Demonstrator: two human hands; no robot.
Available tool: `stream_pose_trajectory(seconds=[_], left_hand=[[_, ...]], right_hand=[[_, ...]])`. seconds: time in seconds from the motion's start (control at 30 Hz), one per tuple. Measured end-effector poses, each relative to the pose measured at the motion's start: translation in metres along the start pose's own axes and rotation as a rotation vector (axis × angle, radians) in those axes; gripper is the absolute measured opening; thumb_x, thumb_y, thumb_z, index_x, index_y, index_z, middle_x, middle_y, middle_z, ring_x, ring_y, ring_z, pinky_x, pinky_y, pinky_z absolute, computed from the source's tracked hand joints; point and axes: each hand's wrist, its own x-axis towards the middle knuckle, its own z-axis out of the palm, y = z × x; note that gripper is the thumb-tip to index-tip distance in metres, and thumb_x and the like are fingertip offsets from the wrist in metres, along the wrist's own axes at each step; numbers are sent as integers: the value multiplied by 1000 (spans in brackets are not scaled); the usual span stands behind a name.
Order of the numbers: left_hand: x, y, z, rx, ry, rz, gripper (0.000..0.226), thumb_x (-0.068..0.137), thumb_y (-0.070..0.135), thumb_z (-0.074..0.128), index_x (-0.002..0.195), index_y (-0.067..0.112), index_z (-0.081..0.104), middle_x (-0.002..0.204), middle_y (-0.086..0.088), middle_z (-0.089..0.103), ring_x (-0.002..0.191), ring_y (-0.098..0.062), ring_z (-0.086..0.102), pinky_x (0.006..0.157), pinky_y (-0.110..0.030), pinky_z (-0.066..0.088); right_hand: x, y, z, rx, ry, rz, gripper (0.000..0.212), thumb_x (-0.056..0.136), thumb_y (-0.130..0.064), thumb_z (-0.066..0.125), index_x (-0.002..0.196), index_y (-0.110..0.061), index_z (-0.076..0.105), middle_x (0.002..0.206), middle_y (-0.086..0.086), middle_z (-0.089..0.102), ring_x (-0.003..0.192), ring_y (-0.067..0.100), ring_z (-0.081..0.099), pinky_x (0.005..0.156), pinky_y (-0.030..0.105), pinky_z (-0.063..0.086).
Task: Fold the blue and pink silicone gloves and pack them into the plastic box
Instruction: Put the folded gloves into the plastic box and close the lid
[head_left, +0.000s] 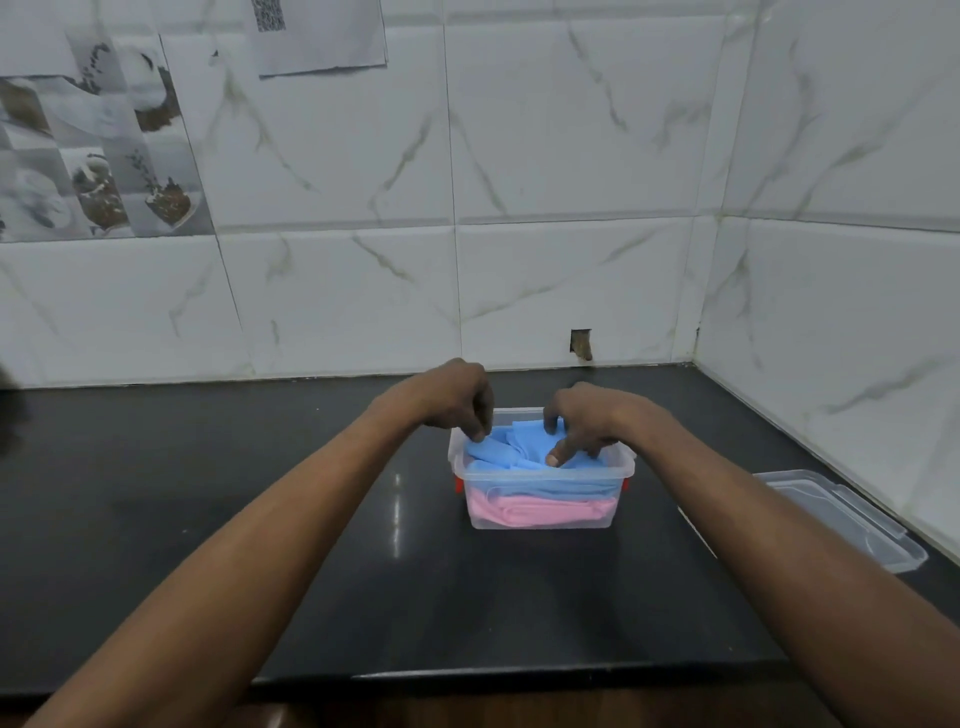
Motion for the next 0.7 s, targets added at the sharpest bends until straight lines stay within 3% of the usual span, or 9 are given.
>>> stream_pose_trajectory(seconds=[0.2,0.37,0.47,0.57,0.63,0.7], left_hand=[[11,21,24,374,-39,5,11,69,7,74,76,14,77,81,-3,74,73,-19,64,62,-30,51],[22,37,48,514,-75,18,19,88,22,62,97,6,70,105,-14,68,91,-32,66,63,-32,42],[22,40,37,466,-129,-37,8,83,12,65,84,6,70,97,-13,71,80,-28,66,64,-33,50],[15,34,16,215,-161,-77,12,79,5,67,86,9,76,84,-5,74,70,-17,66,63,-30,54],[10,28,9,38,-68,-66,13,83,19,69,93,12,74,88,-3,75,74,-16,66,71,-30,52],[3,22,11,-50,42,-67,37,84,40,72,112,15,70,105,-4,71,90,-17,63,81,-29,48]], right_hand=[[0,-1,6,-28,-35,35,63,77,-35,80,130,-21,48,108,4,55,69,14,60,59,22,50],[4,-3,8,-76,-92,78,69,79,-29,78,136,-20,39,108,6,53,70,19,63,66,29,55],[5,-4,10,-85,-107,78,71,81,-26,77,137,-17,36,117,10,56,85,24,66,78,33,58],[2,-3,2,13,-145,66,69,78,-28,81,134,-17,43,118,9,57,85,23,68,77,32,60],[-4,-1,-5,106,-117,45,67,75,-29,83,131,-18,49,118,11,61,87,25,70,80,34,60],[-14,4,-13,148,6,0,59,77,-28,81,129,-18,54,116,9,65,84,22,70,76,32,59]])
